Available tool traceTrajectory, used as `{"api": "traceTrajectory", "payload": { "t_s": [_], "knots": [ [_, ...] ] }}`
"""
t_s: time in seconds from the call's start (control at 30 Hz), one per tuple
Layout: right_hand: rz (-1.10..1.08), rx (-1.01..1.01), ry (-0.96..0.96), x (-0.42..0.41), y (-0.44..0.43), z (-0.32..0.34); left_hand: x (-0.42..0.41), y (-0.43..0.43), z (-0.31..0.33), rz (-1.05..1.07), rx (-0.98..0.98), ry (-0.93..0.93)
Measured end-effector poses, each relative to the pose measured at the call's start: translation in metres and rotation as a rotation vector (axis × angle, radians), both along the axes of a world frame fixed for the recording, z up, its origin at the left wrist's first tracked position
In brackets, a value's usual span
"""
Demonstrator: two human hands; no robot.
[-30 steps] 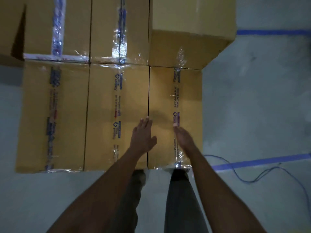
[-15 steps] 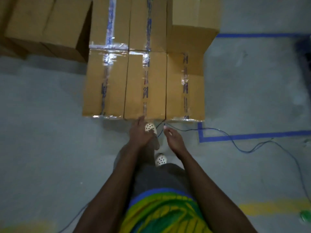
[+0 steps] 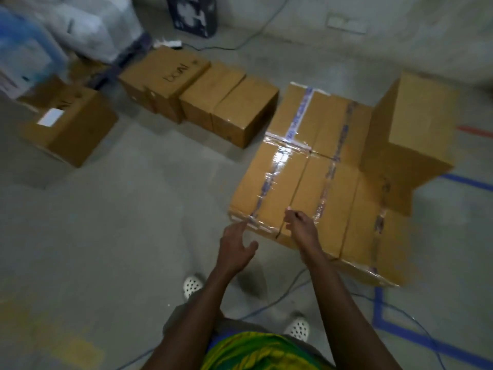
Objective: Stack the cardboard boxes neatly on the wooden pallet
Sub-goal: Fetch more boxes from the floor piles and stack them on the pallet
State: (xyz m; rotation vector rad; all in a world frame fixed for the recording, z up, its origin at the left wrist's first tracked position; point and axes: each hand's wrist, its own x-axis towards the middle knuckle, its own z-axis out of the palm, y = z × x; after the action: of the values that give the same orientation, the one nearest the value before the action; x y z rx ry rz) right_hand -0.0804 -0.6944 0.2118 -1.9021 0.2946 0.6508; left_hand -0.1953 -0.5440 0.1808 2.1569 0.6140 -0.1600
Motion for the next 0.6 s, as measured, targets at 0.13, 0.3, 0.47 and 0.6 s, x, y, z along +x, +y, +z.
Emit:
{"api": "traceTrajectory", "payload": {
  "t_s": [0.13,0.3,0.47,0.6],
  "knots": [
    [0.122,0.075,0.099,-0.013,0.146,-0.021,-0.023,0.127,-0.01,0.094,0.036,-0.011],
    [0.345,0.096,0.176,-0.039,0.291,-0.015,-0.043,0.269,0.007,0.272,0.033,-0.008],
    [0.586,0.038,0.114,-0.015,0.386,0.003,-0.017,0.372,0.018,0.409,-0.042,-0.016],
    [0.597,-0.004,0.086,0.037,0.471,-0.011,0.032,0.452,0.01,0.417,-0.051,-0.036]
  ]
}}
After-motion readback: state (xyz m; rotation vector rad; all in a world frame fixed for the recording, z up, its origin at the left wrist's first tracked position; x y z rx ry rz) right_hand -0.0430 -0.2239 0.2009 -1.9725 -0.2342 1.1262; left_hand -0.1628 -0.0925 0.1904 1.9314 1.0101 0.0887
